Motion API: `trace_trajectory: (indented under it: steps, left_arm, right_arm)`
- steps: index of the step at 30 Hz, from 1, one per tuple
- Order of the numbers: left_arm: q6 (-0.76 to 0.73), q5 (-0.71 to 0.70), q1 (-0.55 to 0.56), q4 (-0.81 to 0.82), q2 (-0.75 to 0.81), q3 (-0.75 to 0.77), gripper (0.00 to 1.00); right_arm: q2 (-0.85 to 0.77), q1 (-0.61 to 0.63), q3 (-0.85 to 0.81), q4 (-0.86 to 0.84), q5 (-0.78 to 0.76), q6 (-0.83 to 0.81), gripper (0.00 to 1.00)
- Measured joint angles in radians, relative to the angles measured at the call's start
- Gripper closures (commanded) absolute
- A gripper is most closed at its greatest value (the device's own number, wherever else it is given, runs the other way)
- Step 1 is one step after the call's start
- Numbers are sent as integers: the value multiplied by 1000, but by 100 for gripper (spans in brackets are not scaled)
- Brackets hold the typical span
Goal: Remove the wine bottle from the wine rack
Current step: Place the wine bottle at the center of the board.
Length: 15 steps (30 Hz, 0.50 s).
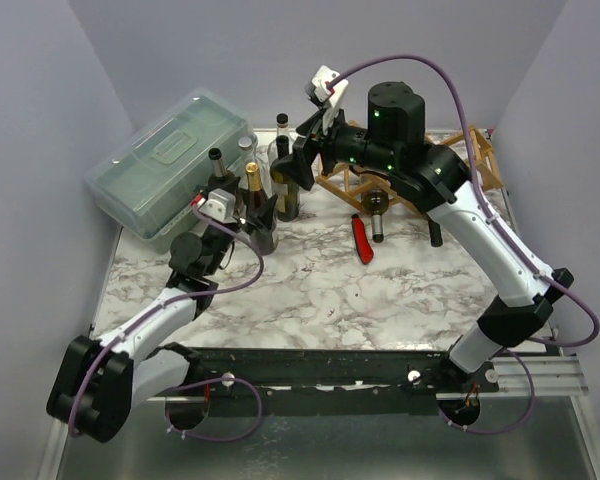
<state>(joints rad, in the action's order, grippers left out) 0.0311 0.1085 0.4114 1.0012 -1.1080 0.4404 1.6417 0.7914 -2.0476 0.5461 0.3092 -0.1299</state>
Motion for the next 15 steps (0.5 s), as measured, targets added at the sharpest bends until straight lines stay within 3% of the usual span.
trace_trajectory:
  steps: [8,15]
  left_arm:
    - [90,-1,0,-246,255,-1,1]
    - [201,-1,-5,-491,459,0,1]
  right_arm:
    - [-89,-51,98,47,58,-27,6]
    - [-179,-154,193,85,204,-55,6]
